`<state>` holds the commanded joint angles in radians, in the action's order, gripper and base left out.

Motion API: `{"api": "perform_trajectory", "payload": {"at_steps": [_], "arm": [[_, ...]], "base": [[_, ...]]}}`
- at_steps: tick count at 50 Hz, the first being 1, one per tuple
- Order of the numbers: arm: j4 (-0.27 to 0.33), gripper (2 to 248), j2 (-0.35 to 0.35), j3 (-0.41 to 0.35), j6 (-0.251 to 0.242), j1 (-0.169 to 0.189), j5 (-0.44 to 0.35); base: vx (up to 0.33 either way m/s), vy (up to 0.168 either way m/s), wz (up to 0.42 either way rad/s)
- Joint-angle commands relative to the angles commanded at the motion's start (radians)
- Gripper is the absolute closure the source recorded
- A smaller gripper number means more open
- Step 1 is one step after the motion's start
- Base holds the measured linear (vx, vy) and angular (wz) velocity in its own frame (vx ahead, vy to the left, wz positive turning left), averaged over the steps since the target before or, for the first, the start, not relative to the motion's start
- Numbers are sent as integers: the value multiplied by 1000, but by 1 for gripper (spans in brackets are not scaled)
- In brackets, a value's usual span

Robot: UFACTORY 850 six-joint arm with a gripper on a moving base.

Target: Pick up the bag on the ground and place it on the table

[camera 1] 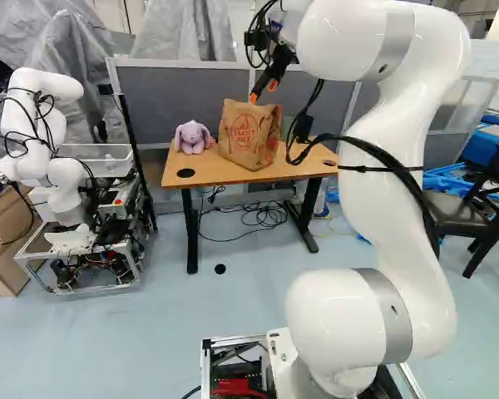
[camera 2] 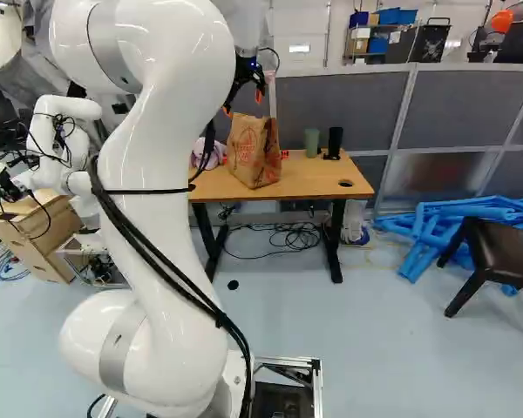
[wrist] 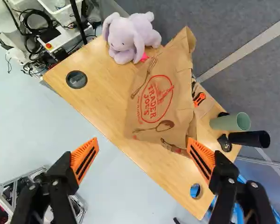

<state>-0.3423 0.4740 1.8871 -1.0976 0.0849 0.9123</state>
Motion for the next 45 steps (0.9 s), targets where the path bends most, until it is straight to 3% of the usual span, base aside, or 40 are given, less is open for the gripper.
{"api": "perform_trajectory", "payload": {"at_steps": [22,45], "arm": [[23,3,-51,-122,75,-6,-121],[59,3,-130,-310,189,-15,-307]], "base": [[0,0,0],[0,0,0]]}}
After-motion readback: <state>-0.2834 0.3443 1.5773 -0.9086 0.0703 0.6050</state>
